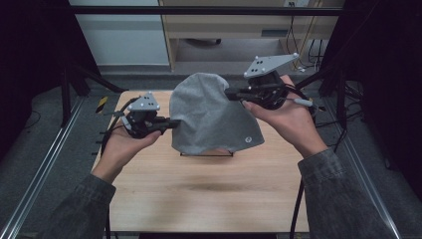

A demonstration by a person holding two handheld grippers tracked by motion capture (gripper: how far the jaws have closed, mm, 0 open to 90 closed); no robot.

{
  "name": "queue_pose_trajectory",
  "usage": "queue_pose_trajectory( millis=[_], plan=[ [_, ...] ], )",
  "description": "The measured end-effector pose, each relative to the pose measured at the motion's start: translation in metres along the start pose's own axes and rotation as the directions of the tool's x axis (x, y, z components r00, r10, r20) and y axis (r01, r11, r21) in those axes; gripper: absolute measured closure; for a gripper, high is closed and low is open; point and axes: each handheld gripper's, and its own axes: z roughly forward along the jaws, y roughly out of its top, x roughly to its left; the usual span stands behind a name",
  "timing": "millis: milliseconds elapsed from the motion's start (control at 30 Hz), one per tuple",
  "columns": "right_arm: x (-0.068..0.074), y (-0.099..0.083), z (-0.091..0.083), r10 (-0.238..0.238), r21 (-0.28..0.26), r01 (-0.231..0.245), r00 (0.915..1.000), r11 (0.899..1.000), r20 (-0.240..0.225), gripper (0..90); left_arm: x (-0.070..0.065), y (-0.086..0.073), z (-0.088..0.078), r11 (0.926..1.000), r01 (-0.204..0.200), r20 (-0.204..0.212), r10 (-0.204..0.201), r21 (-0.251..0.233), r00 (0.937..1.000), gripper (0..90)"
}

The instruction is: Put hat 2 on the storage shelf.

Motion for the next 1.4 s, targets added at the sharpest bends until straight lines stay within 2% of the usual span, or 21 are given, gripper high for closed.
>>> queue_pose_trajectory(
  millis=[133, 200, 233, 267, 367, 400, 433, 467, 567, 667, 900, 1000, 1167, 1200, 1233, 1400],
  plan=[
    [-0.012, 0.000, -0.007, 0.019, -0.038, -0.018, 0.9994, 0.999, 0.029, 89.3, 0.007, 0.023, -0.004, 0.9999, -0.011, -0.013, 0.011, -0.002, 0.9999, 87.4],
    [-0.020, 0.000, -0.008, 0.031, -0.047, -0.029, 0.9984, 0.998, 0.047, 89.3, 0.011, 0.035, -0.004, 0.9998, -0.018, -0.027, 0.018, -0.002, 0.9995, 87.4],
    [-0.020, 0.000, -0.008, 0.031, -0.047, -0.029, 0.9984, 0.998, 0.047, 89.3, 0.011, 0.035, -0.004, 0.9998, -0.018, -0.027, 0.018, -0.002, 0.9995, 87.4],
    [-0.024, 0.000, -0.008, 0.039, -0.052, -0.036, 0.9974, 0.998, 0.060, 89.3, 0.016, 0.043, -0.003, 0.9998, -0.017, -0.033, 0.017, -0.008, 0.9993, 87.4],
    [-0.045, -0.001, -0.010, 0.082, -0.085, -0.074, 0.9925, 0.994, 0.091, 89.2, 0.025, 0.061, 0.001, 0.9996, -0.025, -0.047, 0.025, -0.016, 0.9986, 87.5],
    [-0.048, -0.001, -0.010, 0.083, -0.091, -0.074, 0.9918, 0.993, 0.097, 89.3, 0.025, 0.061, 0.001, 0.9996, -0.025, -0.047, 0.025, -0.016, 0.9986, 87.5],
    [-0.052, 0.000, -0.010, 0.087, -0.099, -0.076, 0.9906, 0.992, 0.106, 89.3, 0.031, 0.071, 0.004, 0.9993, -0.033, -0.058, 0.032, -0.018, 0.9978, 87.5],
    [-0.052, 0.000, -0.010, 0.087, -0.099, -0.076, 0.9906, 0.992, 0.106, 89.3, 0.031, 0.071, 0.004, 0.9993, -0.033, -0.058, 0.032, -0.018, 0.9978, 87.4],
    [-0.064, 0.003, -0.008, 0.099, -0.126, -0.083, 0.9869, 0.989, 0.127, 89.3, 0.039, 0.084, 0.010, 0.9987, -0.033, -0.067, 0.030, -0.038, 0.9973, 87.4],
    [-0.079, 0.005, -0.001, 0.121, -0.151, -0.097, 0.9801, 0.984, 0.157, 89.2, 0.049, 0.094, 0.015, 0.9978, -0.036, -0.092, 0.031, -0.056, 0.9953, 87.4],
    [-0.088, 0.001, 0.012, 0.139, -0.171, -0.109, 0.9750, 0.979, 0.174, 89.3, 0.061, 0.092, 0.025, 0.9981, -0.039, -0.132, 0.032, -0.049, 0.9908, 87.4],
    [-0.093, -0.003, 0.025, 0.143, -0.162, -0.115, 0.9739, 0.980, 0.176, 89.2, 0.068, 0.086, 0.032, 0.9985, -0.044, -0.161, 0.038, -0.032, 0.9862, 87.4],
    [-0.100, -0.009, 0.040, 0.146, -0.154, -0.119, 0.9734, 0.981, 0.177, 89.2, 0.075, 0.082, 0.041, 0.9986, -0.026, -0.188, 0.017, -0.046, 0.9819, 87.4],
    [-0.104, -0.012, 0.047, 0.149, -0.157, -0.122, 0.9729, 0.980, 0.177, 89.2, 0.077, 0.080, 0.045, 0.9986, -0.026, -0.204, 0.016, -0.046, 0.9788, 87.4],
    [-0.104, -0.012, 0.047, 0.149, -0.157, -0.122, 0.9729, 0.980, 0.177, 89.2, 0.077, 0.080, 0.045, 0.9986, -0.026, -0.204, 0.016, -0.046, 0.9788, 87.4],
    [-0.110, -0.021, 0.062, 0.157, -0.161, -0.128, 0.9710, 0.979, 0.180, 89.2, 0.082, 0.072, 0.052, 0.9990, -0.042, -0.246, 0.036, -0.019, 0.9686, 87.4]
  ],
)
